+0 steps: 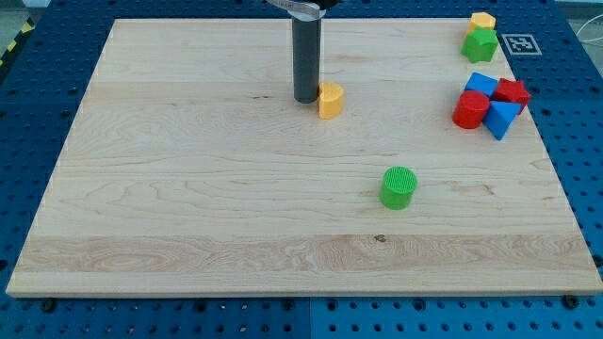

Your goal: Push the yellow heart towards the top center of the board

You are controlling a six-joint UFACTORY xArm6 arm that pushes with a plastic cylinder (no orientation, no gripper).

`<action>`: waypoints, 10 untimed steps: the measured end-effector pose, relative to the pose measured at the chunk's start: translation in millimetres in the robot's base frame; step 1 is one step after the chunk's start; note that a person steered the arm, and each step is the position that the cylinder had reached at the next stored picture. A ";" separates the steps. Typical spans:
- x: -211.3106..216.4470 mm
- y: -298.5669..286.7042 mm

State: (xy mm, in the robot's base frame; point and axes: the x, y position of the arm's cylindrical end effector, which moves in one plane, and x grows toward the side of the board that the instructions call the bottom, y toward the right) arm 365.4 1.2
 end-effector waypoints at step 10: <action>9.6 -21.6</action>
State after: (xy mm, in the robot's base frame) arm 375.1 -20.4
